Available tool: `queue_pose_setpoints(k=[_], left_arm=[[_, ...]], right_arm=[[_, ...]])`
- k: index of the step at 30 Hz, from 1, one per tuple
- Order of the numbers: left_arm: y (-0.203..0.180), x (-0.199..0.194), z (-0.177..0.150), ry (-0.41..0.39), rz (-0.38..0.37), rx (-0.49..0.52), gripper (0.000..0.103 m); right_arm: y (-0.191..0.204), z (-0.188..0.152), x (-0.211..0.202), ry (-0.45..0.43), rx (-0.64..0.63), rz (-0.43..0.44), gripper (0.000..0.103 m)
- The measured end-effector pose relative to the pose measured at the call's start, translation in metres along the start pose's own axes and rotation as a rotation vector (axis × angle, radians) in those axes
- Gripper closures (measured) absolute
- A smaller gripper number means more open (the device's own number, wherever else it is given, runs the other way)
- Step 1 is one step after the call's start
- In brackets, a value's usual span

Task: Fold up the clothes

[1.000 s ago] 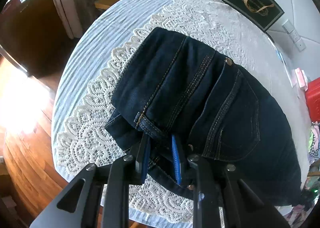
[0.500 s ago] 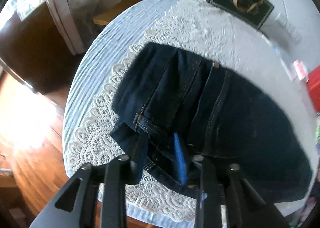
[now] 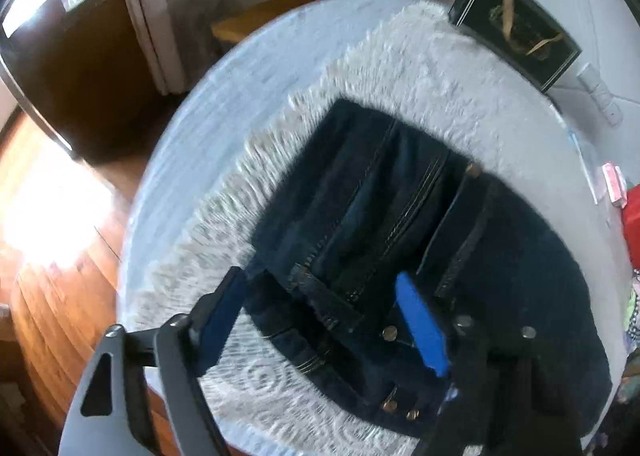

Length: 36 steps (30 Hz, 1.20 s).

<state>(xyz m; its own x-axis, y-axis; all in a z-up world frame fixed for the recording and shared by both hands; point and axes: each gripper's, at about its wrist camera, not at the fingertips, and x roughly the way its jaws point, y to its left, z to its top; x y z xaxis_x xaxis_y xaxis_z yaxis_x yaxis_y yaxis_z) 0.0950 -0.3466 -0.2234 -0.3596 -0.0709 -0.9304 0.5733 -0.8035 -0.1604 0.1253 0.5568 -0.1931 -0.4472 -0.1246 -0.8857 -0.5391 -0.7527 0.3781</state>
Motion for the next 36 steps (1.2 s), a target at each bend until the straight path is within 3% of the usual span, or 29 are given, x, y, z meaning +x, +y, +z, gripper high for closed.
queue_pose_setpoints(k=[4, 8, 10, 12, 13, 14, 15, 17, 20, 22, 24, 27, 31, 33, 35, 36], left_arm=[[-0.008, 0.019, 0.0, -0.007, 0.021, -0.023, 0.028], [-0.011, 0.026, 0.004, 0.016, 0.038, -0.014, 0.029], [-0.015, 0.027, 0.008, 0.044, 0.069, 0.013, 0.037], [-0.02, 0.022, 0.01, 0.054, 0.09, 0.027, 0.067], [-0.023, 0.018, 0.012, 0.057, 0.089, 0.034, 0.074], [-0.027, 0.012, 0.014, 0.055, 0.077, 0.034, 0.083], [-0.032, 0.005, 0.014, 0.043, 0.075, 0.036, 0.085], [-0.037, -0.015, 0.016, 0.003, 0.058, 0.045, 0.085], [-0.036, -0.05, 0.014, -0.056, 0.004, 0.05, 0.085], [-0.031, -0.055, 0.006, -0.053, 0.0, 0.052, 0.085], [-0.023, -0.053, -0.005, -0.041, 0.017, 0.055, 0.085], [-0.01, -0.02, -0.018, 0.029, 0.059, 0.053, 0.083], [-0.012, -0.009, -0.022, 0.025, 0.128, 0.098, 0.063], [-0.018, -0.023, -0.021, -0.007, 0.174, 0.121, 0.048], [-0.024, -0.052, -0.018, -0.076, 0.166, 0.131, 0.047], [-0.027, -0.066, -0.016, -0.11, 0.159, 0.134, 0.046]], right_arm=[[-0.001, 0.0, 0.009, 0.007, 0.034, 0.005, 0.054], [-0.001, 0.006, 0.027, 0.018, 0.032, -0.053, 0.053], [0.001, 0.008, 0.038, 0.016, 0.018, -0.094, 0.052], [0.004, 0.011, 0.045, -0.002, 0.006, -0.125, 0.052], [0.008, 0.012, 0.048, -0.007, -0.012, -0.153, 0.053], [0.014, 0.014, 0.05, -0.01, -0.038, -0.188, 0.07], [0.022, 0.015, 0.052, -0.018, -0.079, -0.232, 0.089], [0.039, 0.017, 0.048, -0.048, -0.154, -0.28, 0.09], [0.051, 0.018, 0.004, -0.151, -0.173, -0.217, 0.09], [0.045, 0.017, -0.023, -0.196, -0.15, -0.161, 0.09], [0.035, 0.014, -0.035, -0.203, -0.132, -0.146, 0.089], [0.012, 0.007, -0.01, -0.12, -0.128, -0.183, 0.088], [-0.017, -0.003, 0.018, -0.055, -0.076, -0.28, 0.063], [-0.019, -0.008, 0.006, -0.098, -0.068, -0.274, 0.061], [-0.017, -0.011, -0.011, -0.148, -0.066, -0.251, 0.05], [-0.014, -0.013, -0.02, -0.174, -0.068, -0.236, 0.048]])
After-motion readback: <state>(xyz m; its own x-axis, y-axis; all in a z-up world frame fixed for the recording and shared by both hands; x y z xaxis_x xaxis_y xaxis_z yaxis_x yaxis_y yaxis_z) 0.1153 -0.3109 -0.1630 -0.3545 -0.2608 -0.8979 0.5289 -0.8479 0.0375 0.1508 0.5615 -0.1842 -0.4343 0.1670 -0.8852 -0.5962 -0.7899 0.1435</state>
